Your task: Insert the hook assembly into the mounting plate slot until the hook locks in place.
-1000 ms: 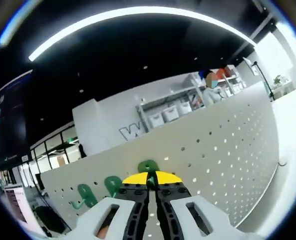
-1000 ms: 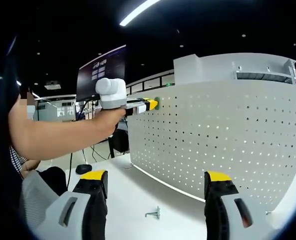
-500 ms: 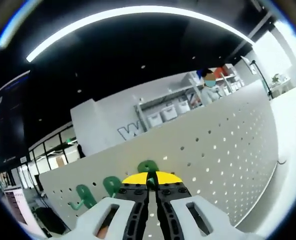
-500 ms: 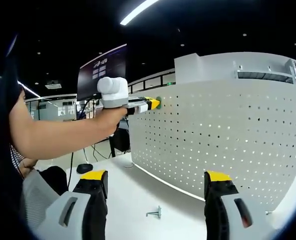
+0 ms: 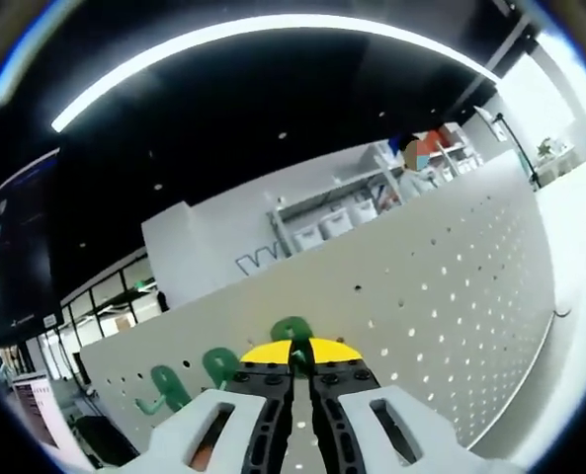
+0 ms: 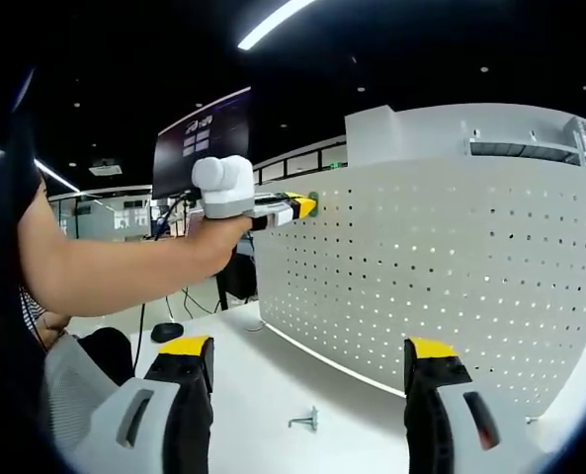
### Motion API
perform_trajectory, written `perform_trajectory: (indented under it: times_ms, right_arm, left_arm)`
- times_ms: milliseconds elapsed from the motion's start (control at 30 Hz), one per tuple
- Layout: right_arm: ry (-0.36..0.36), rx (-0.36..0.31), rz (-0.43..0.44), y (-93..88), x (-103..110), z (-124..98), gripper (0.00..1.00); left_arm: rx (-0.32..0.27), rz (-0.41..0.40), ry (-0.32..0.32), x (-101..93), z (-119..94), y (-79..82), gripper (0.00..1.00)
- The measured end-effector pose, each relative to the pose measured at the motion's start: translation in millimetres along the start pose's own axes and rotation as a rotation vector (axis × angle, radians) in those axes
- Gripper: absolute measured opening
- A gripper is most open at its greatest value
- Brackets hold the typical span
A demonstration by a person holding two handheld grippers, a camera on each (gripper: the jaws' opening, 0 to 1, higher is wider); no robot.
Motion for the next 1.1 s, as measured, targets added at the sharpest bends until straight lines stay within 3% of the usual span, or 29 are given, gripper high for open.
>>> perform_trajectory:
  times_ms: [500, 1100]
  right_arm:
    - [0.008, 0.004, -0.001, -1.2, 1, 2, 0.77]
    - [0.011, 0.005, -0.006, -0.7, 4, -1, 0.77]
  left_arm:
    - [-0.007, -0.060, -0.011, -0.2, -18, 2.0, 0.13]
    - [0.019, -0.135, -0.063, -16.9, -58, -8.0, 0.16]
Point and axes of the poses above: the point that each gripper's makers call its tool centre point, and the gripper's own axes: z roughly forward along the fingers, x roughly to its left, y roughly out of its top, the point moved 9 cm from there along -z, roughly backward along the fingers, and after that the axes turned 3 degrees about -x, right-handed, at the moved point
